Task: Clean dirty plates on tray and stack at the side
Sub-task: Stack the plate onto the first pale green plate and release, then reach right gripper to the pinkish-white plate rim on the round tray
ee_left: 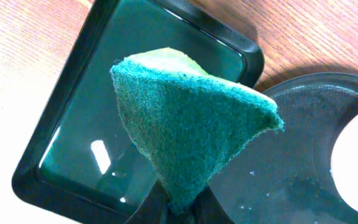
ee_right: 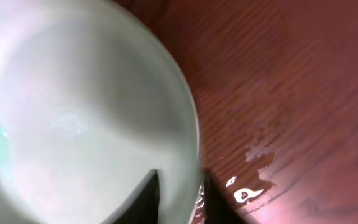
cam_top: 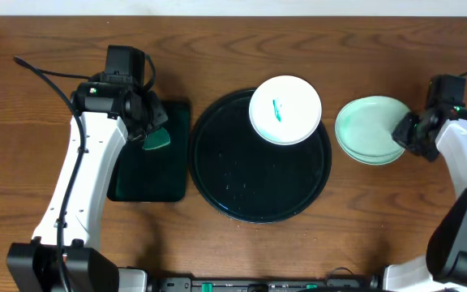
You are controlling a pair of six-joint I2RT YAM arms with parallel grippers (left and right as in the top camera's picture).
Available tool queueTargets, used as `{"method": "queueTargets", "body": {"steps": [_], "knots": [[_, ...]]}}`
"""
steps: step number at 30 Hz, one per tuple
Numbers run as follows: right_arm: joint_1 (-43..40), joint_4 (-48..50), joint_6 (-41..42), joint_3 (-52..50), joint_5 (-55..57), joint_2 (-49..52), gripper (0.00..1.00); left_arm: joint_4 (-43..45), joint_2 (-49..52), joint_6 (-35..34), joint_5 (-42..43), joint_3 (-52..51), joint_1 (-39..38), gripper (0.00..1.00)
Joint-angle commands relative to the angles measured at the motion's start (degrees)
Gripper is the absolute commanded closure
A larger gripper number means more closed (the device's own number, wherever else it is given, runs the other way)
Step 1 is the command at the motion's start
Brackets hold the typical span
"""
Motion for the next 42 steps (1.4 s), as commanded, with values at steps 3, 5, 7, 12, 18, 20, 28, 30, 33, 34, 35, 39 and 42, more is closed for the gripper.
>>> {"method": "queueTargets", "body": {"steps": [3, 5, 7, 12, 18, 20, 28, 30, 33, 34, 35, 39, 42], "knots": [[1.07, -0.48, -6.99, 1.7, -7.85, -1.07, 0.52, -0.22, 0.13, 0.61, -0.09, -0.09, -0.02, 0.93], [1.77, -0.92, -10.4, 4.07, -12.28, -1.18, 0.5, -0.22, 0.13, 0.59, -0.09, -0.09, -0.02, 0.93], [3.02, -1.6, -13.97, 7.32, -17.88, -1.07, 0.53, -0.22, 0.13, 0.61, -0.09, -0.09, -0.02, 0.93], [9.92, -1.88, -20.65, 15.43, -20.94, 0.63, 0.53, -0.22, 0.13, 0.59, -0.09, -0.09, -0.02, 0.93], [17.2, -7.96, -28.24, 29.75, -18.78, 12.55, 0.44, -0.24, 0.13, 0.59, -0.07, -0.09, -0.02, 0.93], [18.29, -10.27, -30.36, 34.21, -18.78, 17.31, 0.43, -0.24, 0.13, 0.57, -0.04, -0.09, -0.02, 0.93], [20.68, -12.46, -36.7, 41.09, -20.2, 30.47, 0.4, 0.17, 0.13, 0.57, -0.04, -0.09, -0.02, 0.92], [20.76, -12.52, -37.18, 41.09, -20.5, 31.58, 0.45, 0.17, 0.13, 0.57, -0.04, -0.09, -0.02, 0.93], [20.74, -13.27, -36.87, 41.09, -20.72, 32.35, 0.73, 0.17, 0.13, 0.57, -0.04, -0.09, -0.02, 0.93], [20.74, -13.57, -36.65, 41.09, -20.72, 32.33, 0.81, 0.17, 0.15, 0.55, -0.04, -0.09, -0.02, 0.93], [20.74, -13.75, -36.28, 41.11, -20.72, 32.22, 0.9, 0.17, 0.15, 0.55, -0.04, -0.09, -0.02, 0.93], [21.14, -15.15, -34.58, 41.11, -20.74, 30.99, 0.99, 0.17, 0.13, 0.57, -0.04, -0.09, -0.02, 0.93], [21.49, -17.31, -32.37, 41.11, -20.74, 28.63, 0.99, 0.17, 0.13, 0.57, -0.04, -0.09, -0.02, 0.93]]}}
